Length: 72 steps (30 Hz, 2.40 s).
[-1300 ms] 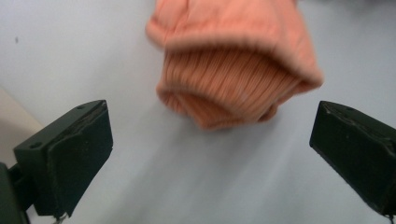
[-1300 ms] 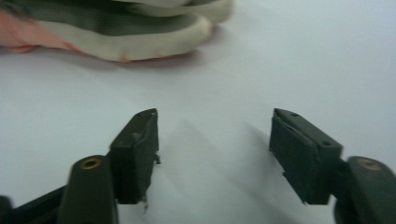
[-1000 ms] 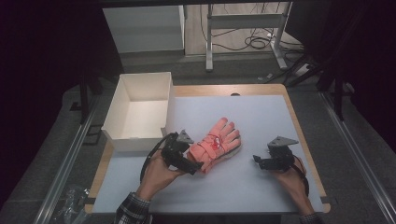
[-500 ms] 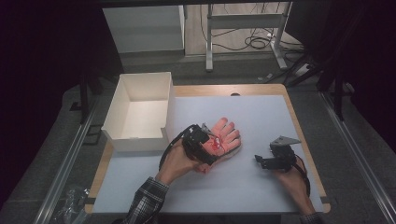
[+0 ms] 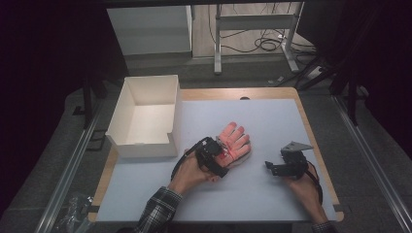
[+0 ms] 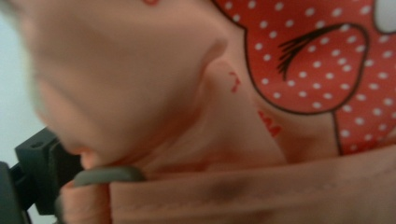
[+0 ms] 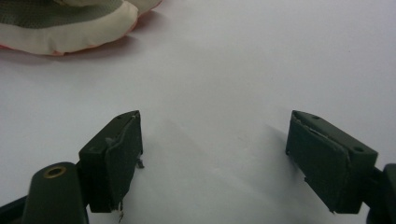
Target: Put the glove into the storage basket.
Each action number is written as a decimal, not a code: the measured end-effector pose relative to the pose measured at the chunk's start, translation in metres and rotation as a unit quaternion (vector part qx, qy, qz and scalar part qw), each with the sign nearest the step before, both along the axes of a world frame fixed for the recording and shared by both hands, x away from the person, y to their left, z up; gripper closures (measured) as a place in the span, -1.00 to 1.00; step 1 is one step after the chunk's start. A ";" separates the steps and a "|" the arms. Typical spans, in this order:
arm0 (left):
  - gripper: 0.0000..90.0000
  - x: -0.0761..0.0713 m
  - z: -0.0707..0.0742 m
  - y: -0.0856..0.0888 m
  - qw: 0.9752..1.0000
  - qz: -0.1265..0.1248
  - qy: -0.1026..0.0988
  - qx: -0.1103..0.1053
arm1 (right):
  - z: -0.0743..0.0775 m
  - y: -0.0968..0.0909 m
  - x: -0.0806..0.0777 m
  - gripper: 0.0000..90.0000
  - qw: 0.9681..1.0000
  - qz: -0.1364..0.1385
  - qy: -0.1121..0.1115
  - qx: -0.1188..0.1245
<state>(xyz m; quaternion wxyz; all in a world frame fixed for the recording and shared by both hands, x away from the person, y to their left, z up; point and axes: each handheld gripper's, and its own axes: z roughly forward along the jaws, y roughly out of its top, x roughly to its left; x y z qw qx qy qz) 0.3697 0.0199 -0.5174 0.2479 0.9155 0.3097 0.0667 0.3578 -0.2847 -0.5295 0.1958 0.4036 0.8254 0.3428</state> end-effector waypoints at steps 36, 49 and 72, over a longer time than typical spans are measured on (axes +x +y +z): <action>-0.07 0.002 0.029 0.011 0.999 0.031 0.009 -0.021 | 0.000 0.000 0.000 -0.58 1.000 0.000 0.000 0.001; -0.09 0.022 0.056 0.020 0.997 0.072 0.001 -0.026 | 0.000 0.000 0.000 -0.58 1.000 0.000 0.000 0.000; -0.11 0.062 0.118 0.037 0.989 0.147 -0.010 -0.020 | -0.001 0.000 0.000 -0.58 1.000 0.000 -0.001 0.001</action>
